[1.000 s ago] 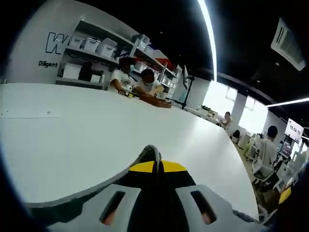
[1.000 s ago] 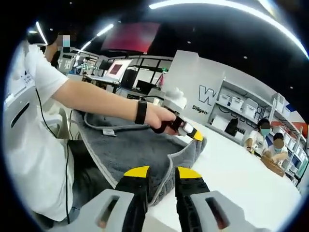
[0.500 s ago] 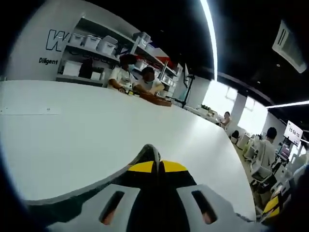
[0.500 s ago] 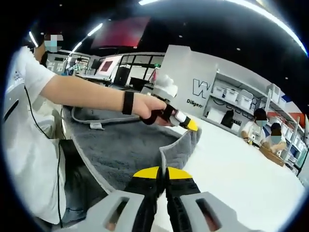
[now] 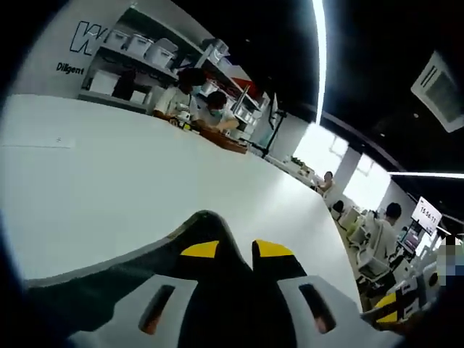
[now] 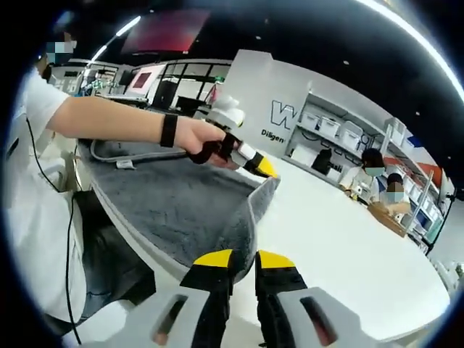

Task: Open the folded towel by lifting each exposed corner and separating the folded layers until the towel lies flat within the target outline without major curled edges

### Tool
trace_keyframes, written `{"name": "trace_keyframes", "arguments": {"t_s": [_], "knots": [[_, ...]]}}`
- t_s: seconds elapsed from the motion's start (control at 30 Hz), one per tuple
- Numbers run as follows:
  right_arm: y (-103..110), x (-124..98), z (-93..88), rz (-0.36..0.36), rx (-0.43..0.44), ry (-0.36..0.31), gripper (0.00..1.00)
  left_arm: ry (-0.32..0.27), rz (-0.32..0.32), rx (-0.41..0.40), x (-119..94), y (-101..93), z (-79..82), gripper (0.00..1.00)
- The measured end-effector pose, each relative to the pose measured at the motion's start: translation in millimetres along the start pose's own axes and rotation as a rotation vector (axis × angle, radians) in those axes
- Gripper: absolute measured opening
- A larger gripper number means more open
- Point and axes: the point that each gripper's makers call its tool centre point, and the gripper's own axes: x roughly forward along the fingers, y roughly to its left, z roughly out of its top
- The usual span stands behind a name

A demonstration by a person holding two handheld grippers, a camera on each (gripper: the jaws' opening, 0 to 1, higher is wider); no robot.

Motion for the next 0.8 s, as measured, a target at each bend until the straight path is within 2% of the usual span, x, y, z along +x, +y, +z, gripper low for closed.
{"name": "trace_keyframes", "arguments": {"t_s": [0.27, 0.43, 0.53, 0.6, 0.67, 0.7, 0.77, 0.8], "knots": [[-14, -3, -8.8, -0.075, -0.027, 0.052, 0.08, 0.004, -0.003, 0.015, 1, 3.0, 8.4, 0.16], [-14, -2, -6.5, -0.088, -0.051, 0.058, 0.09, 0.011, -0.022, 0.045, -10, -9.9, 5.9, 0.17], [-12, -1, -3.5, -0.076, -0.048, 0.045, 0.09, 0.009, -0.032, 0.058, -13, -15.2, 11.4, 0.18], [-7, 1, 4.7, -0.065, -0.068, 0.032, 0.09, 0.000, -0.055, 0.080, -22, -27.3, 15.3, 0.18], [-5, 2, 9.2, -0.060, -0.074, 0.016, 0.10, 0.000, -0.065, 0.094, -25, -31.4, 17.0, 0.20], [-4, 2, 13.1, -0.055, -0.083, 0.001, 0.11, 0.001, -0.064, 0.103, -28, -34.2, 16.4, 0.20], [7, 5, 27.3, -0.015, -0.101, -0.072, 0.13, -0.011, -0.068, 0.113, -41, -42.2, 13.6, 0.20], [11, 7, 30.8, 0.007, -0.077, -0.089, 0.12, -0.023, -0.071, 0.115, -44, -44.9, 15.0, 0.20]]}}
